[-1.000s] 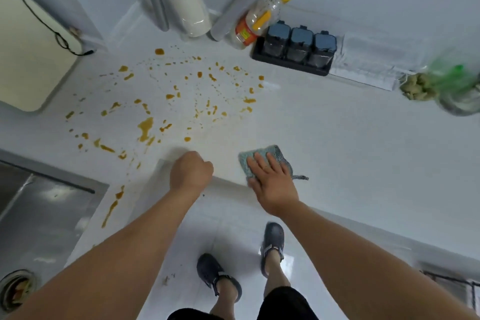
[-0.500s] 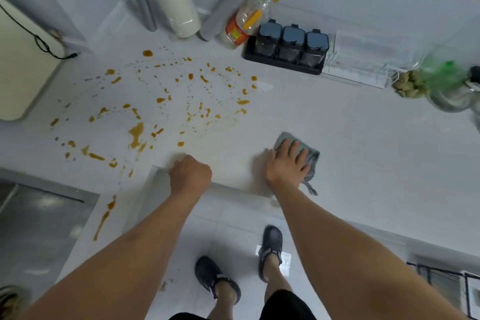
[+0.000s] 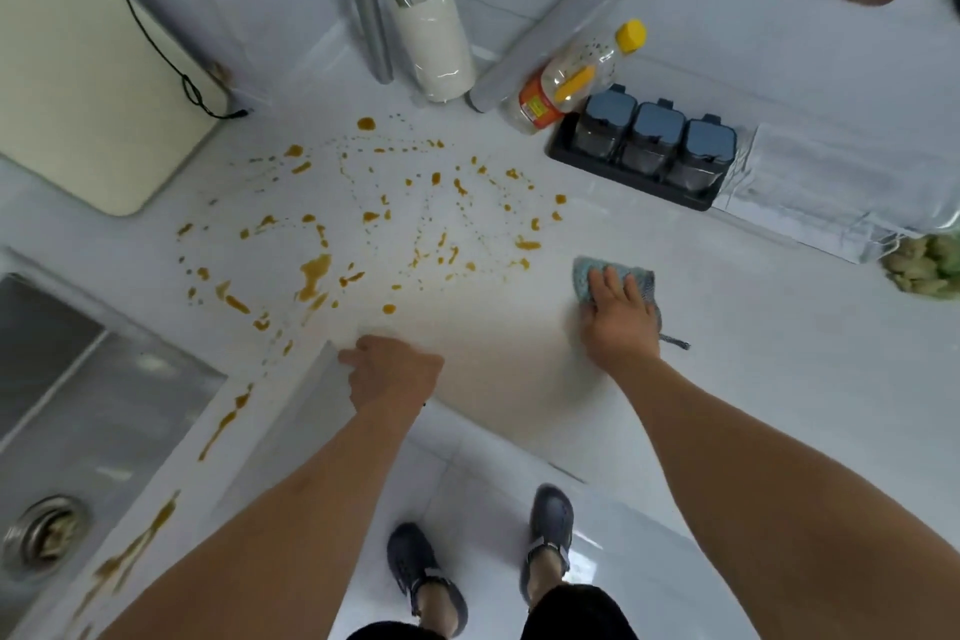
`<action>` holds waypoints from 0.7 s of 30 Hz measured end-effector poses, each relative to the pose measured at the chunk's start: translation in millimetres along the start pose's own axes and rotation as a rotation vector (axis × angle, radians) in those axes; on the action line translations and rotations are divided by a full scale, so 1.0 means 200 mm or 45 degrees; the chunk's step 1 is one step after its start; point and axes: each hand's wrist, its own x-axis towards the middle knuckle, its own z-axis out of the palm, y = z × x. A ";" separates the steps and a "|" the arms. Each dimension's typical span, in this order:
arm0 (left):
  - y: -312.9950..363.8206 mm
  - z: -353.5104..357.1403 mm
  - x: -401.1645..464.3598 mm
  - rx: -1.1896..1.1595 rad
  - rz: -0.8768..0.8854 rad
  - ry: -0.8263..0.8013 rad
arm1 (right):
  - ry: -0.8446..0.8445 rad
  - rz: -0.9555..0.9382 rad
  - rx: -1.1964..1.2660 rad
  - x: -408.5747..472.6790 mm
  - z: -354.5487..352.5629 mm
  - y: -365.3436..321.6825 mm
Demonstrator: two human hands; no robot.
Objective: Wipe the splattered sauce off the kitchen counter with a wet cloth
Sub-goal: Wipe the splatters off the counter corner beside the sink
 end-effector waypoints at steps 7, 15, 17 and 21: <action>0.11 0.00 0.00 0.358 -0.053 -0.087 | -0.065 -0.101 0.049 0.22 -0.02 -0.32; 0.20 -0.03 0.03 0.437 -0.208 -0.102 | -0.118 -0.835 -0.064 0.03 0.08 -0.26; 0.20 -0.03 0.02 0.420 -0.204 -0.086 | -0.053 -0.735 -0.121 0.16 0.01 -0.05; 0.17 0.00 0.04 0.412 -0.204 -0.070 | -0.010 -0.438 -0.171 0.41 -0.15 0.08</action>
